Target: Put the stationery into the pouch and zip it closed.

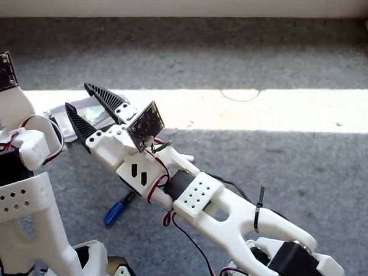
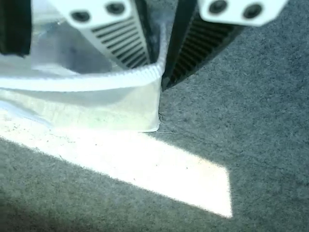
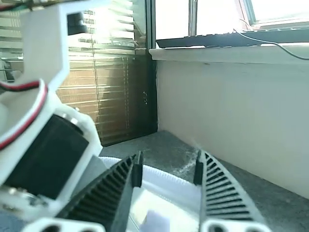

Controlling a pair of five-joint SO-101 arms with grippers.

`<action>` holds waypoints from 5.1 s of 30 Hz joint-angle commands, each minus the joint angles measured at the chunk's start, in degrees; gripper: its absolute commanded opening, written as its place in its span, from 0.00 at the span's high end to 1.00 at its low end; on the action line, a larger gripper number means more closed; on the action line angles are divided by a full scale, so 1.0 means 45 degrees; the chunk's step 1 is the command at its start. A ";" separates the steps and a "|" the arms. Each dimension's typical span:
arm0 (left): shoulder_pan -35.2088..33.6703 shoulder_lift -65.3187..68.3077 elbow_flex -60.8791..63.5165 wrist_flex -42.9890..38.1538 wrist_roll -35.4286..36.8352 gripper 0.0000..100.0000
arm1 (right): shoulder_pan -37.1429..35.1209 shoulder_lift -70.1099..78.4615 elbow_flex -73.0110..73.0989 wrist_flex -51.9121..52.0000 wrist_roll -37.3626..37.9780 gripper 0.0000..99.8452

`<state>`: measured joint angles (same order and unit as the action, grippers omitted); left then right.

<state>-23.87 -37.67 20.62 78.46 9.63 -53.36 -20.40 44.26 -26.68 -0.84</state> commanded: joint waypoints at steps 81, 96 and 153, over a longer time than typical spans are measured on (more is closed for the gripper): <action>-0.2100 0.0010 -0.0107 -0.0391 0.0527 0.99 | 0.1846 0.8527 -0.8313 1.7788 -1.0725 0.90; -0.2100 0.0010 -0.0107 -0.0391 0.0547 0.99 | 0.2120 0.8352 -0.8410 2.0523 -1.0608 0.96; 0.5519 0.0147 -0.2002 0.0996 0.0488 0.99 | 0.8606 -0.9426 -0.4777 1.9683 -0.1133 1.00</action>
<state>0.13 -36.53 12.53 83.38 11.30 -10.29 -57.76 23.52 67.30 -6.55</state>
